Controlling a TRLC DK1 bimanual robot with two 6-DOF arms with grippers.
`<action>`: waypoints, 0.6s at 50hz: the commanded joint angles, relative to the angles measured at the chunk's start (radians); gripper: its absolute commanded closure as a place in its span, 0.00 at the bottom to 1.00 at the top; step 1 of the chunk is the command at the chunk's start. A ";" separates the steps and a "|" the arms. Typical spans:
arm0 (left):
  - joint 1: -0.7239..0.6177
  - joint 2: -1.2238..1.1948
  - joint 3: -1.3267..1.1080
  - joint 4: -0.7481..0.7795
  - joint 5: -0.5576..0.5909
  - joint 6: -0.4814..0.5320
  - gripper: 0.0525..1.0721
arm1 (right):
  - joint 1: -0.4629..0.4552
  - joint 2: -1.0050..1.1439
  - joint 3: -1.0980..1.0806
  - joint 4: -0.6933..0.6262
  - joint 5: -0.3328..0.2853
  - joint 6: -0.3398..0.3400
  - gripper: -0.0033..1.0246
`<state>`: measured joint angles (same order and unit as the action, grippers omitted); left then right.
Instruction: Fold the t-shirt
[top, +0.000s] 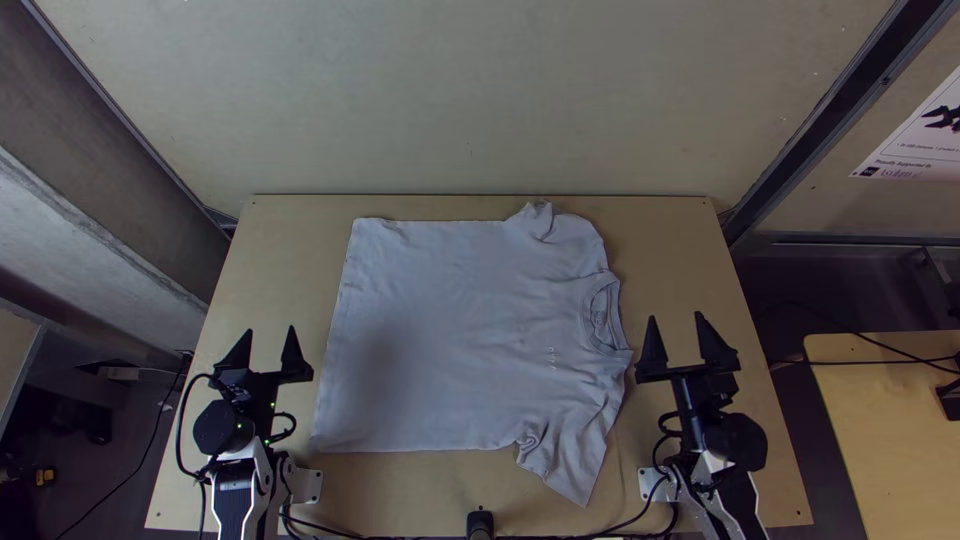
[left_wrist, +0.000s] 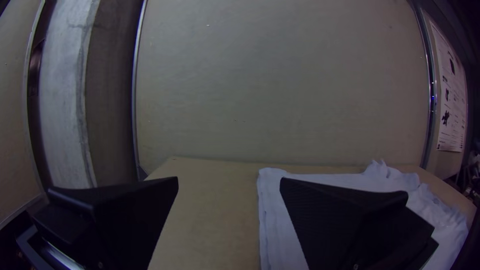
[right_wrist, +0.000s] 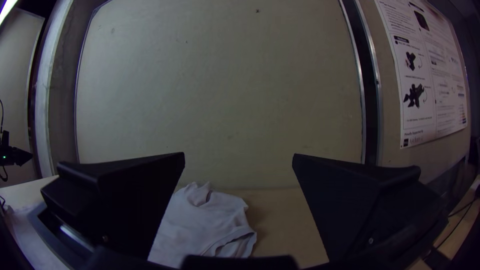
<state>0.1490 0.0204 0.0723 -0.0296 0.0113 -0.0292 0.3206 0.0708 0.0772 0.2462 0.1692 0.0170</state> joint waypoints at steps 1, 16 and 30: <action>-0.016 0.079 0.096 0.016 0.009 -0.001 0.04 | 0.005 0.103 0.108 0.028 0.012 -0.034 0.04; -0.011 0.498 0.518 0.016 0.007 -0.032 0.04 | -0.025 0.417 0.427 0.025 0.012 -0.089 0.04; -0.020 0.879 1.009 -0.199 0.003 -0.052 0.04 | -0.100 0.768 0.848 -0.217 0.013 -0.094 0.04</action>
<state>0.1390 0.7902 0.9386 -0.1730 0.0147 -0.0532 0.2466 0.7124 0.7742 0.1047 0.1696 -0.0616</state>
